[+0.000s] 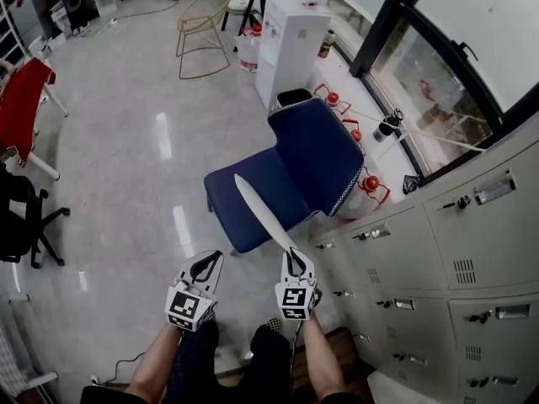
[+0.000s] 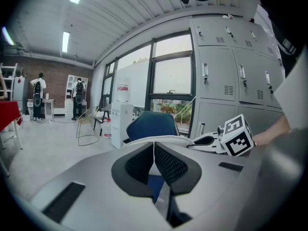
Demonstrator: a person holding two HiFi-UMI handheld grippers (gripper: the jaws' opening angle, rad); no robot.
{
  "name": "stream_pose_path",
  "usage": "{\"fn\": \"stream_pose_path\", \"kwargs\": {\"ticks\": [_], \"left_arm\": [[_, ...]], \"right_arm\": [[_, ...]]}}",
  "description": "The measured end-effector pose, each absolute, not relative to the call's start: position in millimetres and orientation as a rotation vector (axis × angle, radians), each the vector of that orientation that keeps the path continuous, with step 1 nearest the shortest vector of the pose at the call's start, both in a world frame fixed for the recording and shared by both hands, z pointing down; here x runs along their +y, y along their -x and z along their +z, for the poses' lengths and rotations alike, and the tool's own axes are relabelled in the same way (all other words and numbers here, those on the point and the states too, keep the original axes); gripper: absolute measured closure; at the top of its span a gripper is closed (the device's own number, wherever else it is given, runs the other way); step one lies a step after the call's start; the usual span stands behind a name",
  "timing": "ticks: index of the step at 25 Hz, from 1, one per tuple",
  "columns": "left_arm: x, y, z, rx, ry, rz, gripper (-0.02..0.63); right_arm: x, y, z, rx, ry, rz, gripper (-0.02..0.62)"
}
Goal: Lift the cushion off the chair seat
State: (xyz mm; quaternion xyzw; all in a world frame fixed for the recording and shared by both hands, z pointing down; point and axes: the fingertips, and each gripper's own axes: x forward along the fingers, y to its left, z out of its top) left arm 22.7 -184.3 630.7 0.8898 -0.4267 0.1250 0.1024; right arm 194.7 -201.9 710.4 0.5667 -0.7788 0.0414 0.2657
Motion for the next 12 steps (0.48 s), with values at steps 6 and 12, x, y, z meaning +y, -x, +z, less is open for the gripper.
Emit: {"fn": "stream_pose_path", "kwargs": {"ticks": [6,12], "left_arm": [[-161.6,-29.3,544.1,-1.227,-2.649,0.358,0.583],[-134.0,-44.5,474.6,-1.192,-2.723,0.322,0.584]], "right_arm": [[-170.5,-188.1,608.3,-2.161,-1.567,0.177,0.554],[-141.8,-192.6,523.3,-2.222,-1.665,0.209,0.554]]}}
